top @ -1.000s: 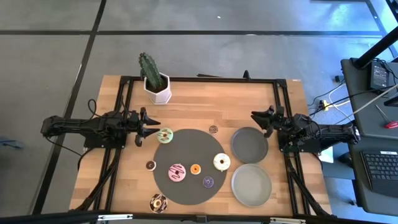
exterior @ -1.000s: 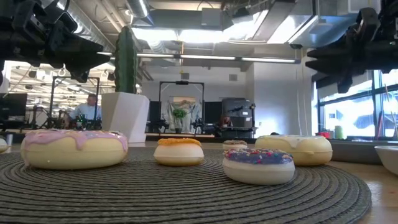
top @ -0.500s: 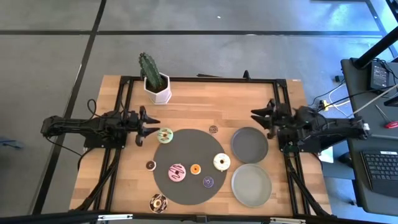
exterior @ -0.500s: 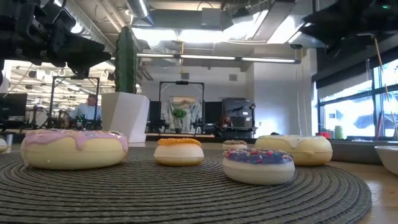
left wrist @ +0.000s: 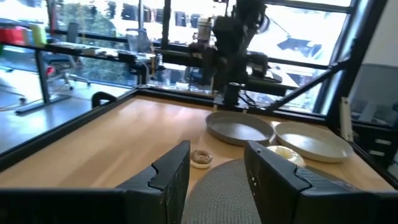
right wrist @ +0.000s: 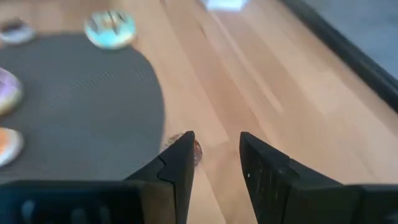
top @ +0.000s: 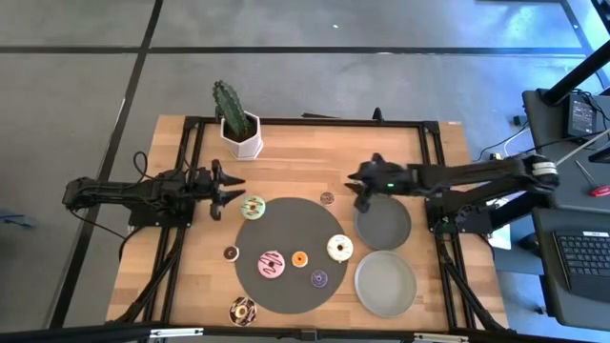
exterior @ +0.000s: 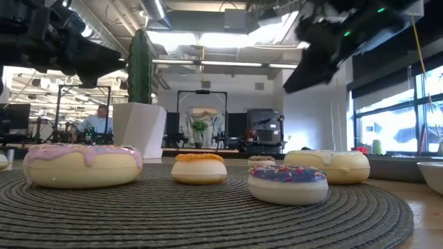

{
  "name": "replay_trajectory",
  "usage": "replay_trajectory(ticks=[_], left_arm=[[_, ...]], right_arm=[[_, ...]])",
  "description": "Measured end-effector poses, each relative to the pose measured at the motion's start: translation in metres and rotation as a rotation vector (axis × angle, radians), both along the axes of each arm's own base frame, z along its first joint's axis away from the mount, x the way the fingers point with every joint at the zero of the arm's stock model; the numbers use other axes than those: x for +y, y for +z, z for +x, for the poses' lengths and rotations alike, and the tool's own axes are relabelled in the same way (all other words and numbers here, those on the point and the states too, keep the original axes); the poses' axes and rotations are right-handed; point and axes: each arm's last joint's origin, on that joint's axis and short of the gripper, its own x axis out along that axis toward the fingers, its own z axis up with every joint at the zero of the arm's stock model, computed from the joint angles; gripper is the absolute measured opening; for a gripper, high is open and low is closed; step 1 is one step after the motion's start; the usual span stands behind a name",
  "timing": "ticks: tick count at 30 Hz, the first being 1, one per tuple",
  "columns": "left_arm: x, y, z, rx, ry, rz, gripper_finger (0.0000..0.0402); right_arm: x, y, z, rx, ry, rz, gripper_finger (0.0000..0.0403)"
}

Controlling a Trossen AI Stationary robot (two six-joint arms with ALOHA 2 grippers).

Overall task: Pick & Place donuts
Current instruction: Put the small brown donut on the dark gray plate

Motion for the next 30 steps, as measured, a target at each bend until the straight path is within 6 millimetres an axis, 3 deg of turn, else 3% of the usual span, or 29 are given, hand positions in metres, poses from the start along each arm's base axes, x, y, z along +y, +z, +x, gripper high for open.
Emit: replay_trajectory(ticks=[7, 13, 30], left_arm=[[0.001, 0.000, 0.000, 0.000, 0.050, -0.001, 0.0146], [0.002, 0.000, 0.000, 0.000, 0.054, -0.001, 0.0145], [0.002, 0.000, 0.000, 0.000, 0.055, -0.002, 0.0143]], right_arm=[[-0.018, -0.043, 0.036, 0.186, 0.043, 0.022, 0.0129], [-0.031, -0.069, 0.050, 0.244, 0.062, 0.069, 0.0129], [-0.032, -0.078, 0.058, 0.189, 0.097, 0.171, 0.0129]])
